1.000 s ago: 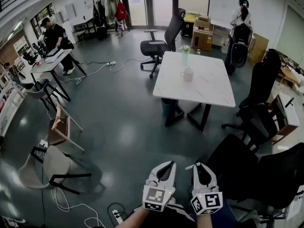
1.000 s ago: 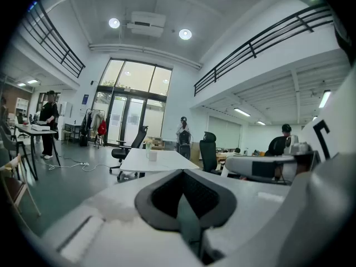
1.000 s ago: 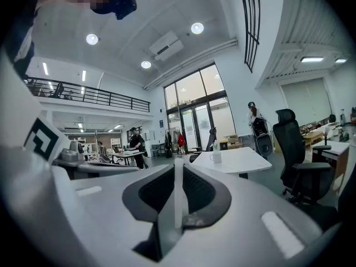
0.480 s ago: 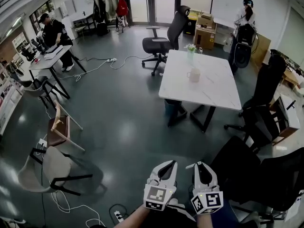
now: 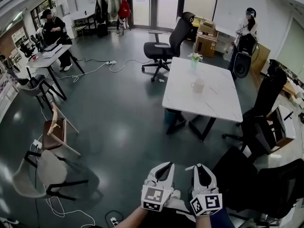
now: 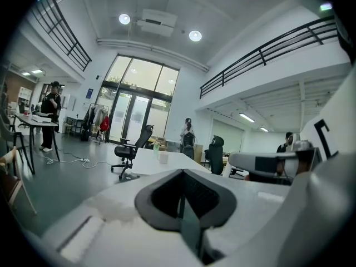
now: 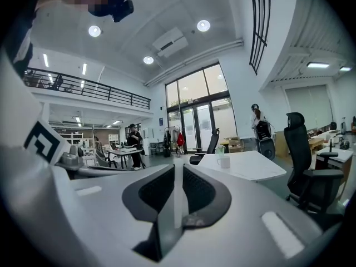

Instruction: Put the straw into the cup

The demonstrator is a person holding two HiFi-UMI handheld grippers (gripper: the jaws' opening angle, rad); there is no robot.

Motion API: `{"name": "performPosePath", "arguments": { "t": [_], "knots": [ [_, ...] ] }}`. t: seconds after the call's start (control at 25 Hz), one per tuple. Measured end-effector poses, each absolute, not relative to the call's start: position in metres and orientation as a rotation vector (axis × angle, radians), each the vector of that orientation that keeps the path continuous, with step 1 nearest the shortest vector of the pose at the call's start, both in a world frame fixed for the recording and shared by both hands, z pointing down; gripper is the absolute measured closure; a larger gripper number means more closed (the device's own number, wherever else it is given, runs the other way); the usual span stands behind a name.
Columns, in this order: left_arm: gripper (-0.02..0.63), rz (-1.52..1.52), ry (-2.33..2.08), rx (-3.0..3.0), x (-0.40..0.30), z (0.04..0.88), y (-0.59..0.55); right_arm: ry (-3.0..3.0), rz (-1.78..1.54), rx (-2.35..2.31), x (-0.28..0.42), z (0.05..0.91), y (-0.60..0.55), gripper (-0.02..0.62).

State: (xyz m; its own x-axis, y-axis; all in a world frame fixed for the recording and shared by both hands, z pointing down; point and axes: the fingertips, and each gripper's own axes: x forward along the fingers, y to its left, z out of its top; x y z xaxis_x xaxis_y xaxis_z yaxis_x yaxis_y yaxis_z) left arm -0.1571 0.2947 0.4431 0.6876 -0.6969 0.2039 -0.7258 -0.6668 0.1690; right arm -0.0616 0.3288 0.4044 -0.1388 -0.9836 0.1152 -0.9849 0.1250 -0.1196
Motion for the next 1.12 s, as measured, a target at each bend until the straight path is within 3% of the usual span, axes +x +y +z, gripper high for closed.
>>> {"name": "performPosePath", "arguments": {
  "t": [0.72, 1.12],
  "knots": [
    [0.604, 0.143, -1.218, 2.677, -0.108, 0.441, 0.182, -2.434, 0.198, 1.993, -0.015, 0.4, 0.208, 0.548],
    [0.604, 0.307, -1.267, 2.627, -0.038, 0.461, 0.072, -2.499, 0.364, 2.005, 0.067, 0.419, 0.088, 0.548]
  ]
}}
